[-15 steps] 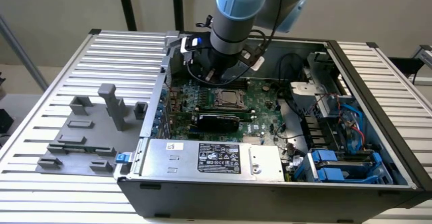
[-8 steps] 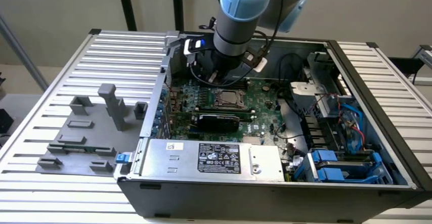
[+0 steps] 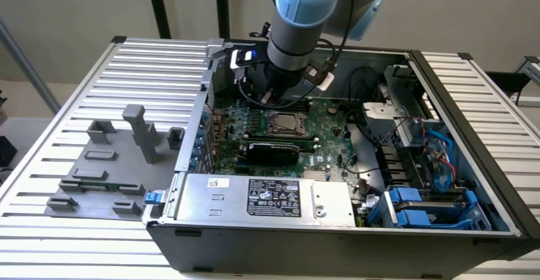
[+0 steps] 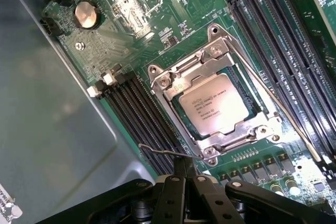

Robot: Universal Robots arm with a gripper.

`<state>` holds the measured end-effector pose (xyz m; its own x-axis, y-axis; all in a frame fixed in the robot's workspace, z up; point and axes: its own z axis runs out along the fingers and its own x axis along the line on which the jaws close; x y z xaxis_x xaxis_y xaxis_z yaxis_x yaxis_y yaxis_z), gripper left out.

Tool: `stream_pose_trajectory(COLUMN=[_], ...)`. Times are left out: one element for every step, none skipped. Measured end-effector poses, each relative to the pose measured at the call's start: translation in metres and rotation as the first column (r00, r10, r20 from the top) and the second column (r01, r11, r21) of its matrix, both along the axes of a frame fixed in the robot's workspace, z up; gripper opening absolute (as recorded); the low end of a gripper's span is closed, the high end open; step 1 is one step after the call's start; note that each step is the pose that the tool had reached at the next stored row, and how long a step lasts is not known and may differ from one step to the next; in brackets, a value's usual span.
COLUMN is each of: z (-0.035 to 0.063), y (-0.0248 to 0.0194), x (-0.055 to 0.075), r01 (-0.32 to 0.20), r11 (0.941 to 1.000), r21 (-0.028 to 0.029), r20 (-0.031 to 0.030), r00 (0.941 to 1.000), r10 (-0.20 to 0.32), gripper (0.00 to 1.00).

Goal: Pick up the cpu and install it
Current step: 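Install the first cpu locking lever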

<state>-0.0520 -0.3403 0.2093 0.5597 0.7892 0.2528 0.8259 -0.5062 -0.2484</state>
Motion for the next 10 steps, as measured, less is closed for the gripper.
stream_pose_trajectory(z=[-0.0002, -0.0004, -0.0005, -0.0008, -0.0010, -0.0013, -0.0016, -0.0020, -0.0023, -0.0026], y=[0.0002, 0.0005, 0.0009, 0.0014, 0.0021, 0.0028, 0.0036, 0.0042, 0.0045, 0.0047], x=[0.0005, 0.0010, 0.0014, 0.0020, 0.0025, 0.0031, 0.0038, 0.0047, 0.0058, 0.0068], r01=[0.000, 0.000, 0.000, 0.000, 0.000, 0.000, 0.000, 0.000, 0.000, 0.000], r11=[1.0000, 1.0000, 1.0000, 1.0000, 0.9999, 0.9999, 0.9999, 0.9999, 0.9999, 0.9998], r21=[-0.0013, -0.0036, -0.0063, -0.0086, -0.0109, -0.0128, -0.0142, -0.0154, -0.0172, -0.0198], r20=[0.0001, 0.0000, 0.0000, 0.0001, 0.0001, 0.0000, -0.0001, 0.0000, 0.0000, 0.0000], r00=[1.0000, 1.0000, 1.0000, 1.0000, 1.0000, 1.0000, 1.0000, 1.0000, 1.0000, 1.0000], r10=[0.000, 0.000, 0.000, 0.000, 0.000, 0.000, 0.000, 0.000, 0.000, 0.000], gripper=[0.11, 0.11, 0.11, 0.11, 0.11, 0.11, 0.11, 0.11, 0.11, 0.11])
